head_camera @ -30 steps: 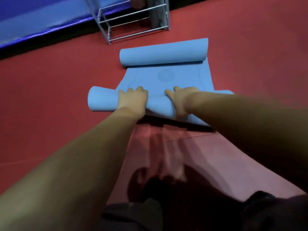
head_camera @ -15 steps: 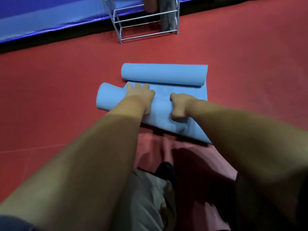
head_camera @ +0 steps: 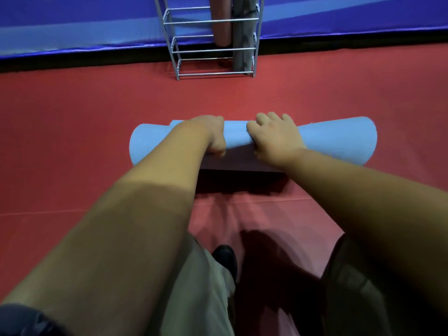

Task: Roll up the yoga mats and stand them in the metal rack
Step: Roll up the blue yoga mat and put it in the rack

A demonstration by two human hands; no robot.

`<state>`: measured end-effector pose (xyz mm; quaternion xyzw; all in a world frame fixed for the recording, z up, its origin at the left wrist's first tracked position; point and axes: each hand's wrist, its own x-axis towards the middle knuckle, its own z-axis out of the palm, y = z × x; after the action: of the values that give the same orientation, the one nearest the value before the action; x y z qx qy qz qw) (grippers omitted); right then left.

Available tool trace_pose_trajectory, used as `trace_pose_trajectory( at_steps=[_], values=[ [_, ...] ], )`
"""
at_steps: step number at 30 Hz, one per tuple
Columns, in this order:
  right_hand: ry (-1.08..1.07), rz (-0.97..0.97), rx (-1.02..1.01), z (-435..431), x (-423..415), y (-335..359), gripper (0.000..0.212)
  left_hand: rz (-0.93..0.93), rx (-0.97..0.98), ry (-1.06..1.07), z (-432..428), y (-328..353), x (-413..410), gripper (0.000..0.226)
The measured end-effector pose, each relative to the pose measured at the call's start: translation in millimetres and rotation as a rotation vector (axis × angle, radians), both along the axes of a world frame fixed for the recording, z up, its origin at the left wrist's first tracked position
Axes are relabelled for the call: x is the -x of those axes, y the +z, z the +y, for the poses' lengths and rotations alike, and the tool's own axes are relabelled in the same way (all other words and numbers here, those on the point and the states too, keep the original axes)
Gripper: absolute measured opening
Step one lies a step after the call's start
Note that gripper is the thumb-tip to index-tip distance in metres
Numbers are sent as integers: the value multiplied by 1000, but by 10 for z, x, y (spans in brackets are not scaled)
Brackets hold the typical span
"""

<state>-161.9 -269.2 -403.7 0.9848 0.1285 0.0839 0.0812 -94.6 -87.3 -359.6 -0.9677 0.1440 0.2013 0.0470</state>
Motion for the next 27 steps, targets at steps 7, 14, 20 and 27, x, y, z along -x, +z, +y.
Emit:
trace_pose_trajectory(
  at_steps=[7,14,20,27],
  values=[
    [-162,303,-175,-126,144,617,91,-237,42,-75,3,203,301,48],
    [-383,543,-369,-252,516,518,117,-284,-64,-163,-49,268,606,58],
    [-233,390,-202,-61,565,594,51,-153,-123,-91,-19,284,868,65],
    [-80,230,-116,152,552,661,43,140,12,96,150,627,742,73]
  ],
)
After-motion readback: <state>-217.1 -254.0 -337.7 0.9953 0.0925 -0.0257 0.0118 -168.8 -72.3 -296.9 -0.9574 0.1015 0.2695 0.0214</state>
